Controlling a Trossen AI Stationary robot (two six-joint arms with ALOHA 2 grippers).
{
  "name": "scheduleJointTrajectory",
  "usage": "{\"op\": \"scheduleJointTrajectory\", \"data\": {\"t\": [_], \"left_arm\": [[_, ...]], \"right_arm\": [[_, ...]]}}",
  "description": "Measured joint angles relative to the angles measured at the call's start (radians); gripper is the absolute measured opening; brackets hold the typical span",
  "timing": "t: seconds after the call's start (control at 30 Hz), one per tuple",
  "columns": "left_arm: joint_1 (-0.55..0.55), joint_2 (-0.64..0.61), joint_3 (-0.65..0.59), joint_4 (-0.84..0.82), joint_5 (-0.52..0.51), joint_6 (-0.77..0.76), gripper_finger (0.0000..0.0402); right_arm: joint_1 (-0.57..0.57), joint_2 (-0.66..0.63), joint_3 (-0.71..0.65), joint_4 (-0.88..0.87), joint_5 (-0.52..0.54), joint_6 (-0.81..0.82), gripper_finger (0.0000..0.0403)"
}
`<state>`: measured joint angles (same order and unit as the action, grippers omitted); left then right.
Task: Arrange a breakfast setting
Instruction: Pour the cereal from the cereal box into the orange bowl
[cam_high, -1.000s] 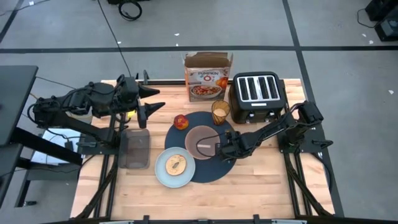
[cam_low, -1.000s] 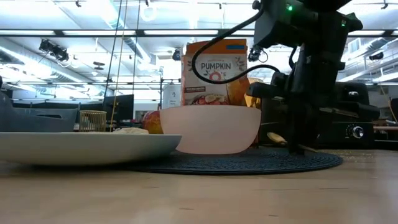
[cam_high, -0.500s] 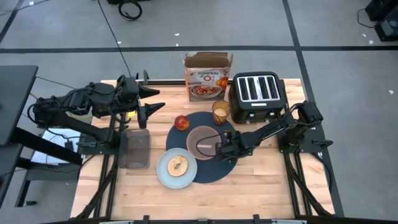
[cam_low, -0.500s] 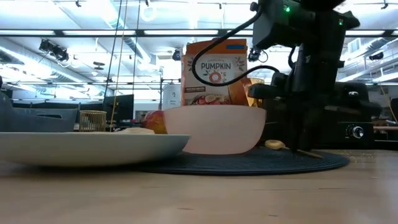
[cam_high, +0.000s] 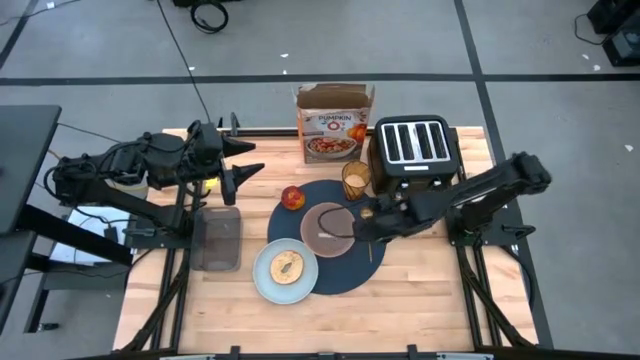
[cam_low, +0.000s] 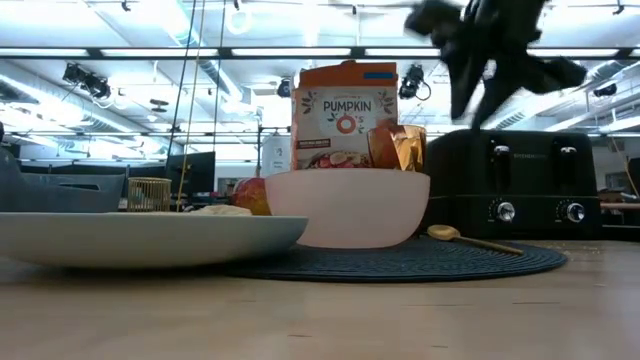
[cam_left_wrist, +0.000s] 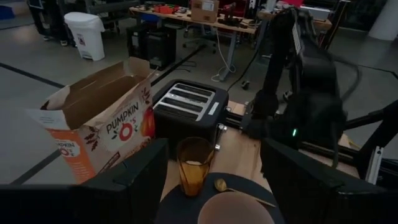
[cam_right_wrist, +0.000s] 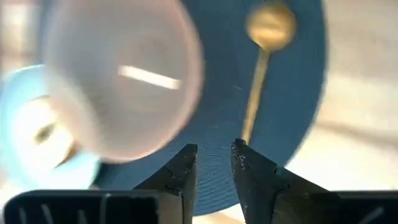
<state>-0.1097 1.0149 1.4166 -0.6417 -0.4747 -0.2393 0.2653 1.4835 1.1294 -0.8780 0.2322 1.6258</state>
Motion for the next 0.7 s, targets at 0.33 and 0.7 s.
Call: {"op": "scheduleJointTrajectory", "data": {"t": [0.33,0.7], "left_arm": [[0.0,-0.014,0.001,0.024,-0.054,-0.035,0.0259],[0.019,0.048,0.001,0.247,-0.057,0.014,0.028]], "right_arm": [[-0.008,-0.237,0.0,0.12,0.23,-0.651,0.0115],[-0.318,-0.26,0.223,0.187,0.039,-1.3,0.0172]]}}
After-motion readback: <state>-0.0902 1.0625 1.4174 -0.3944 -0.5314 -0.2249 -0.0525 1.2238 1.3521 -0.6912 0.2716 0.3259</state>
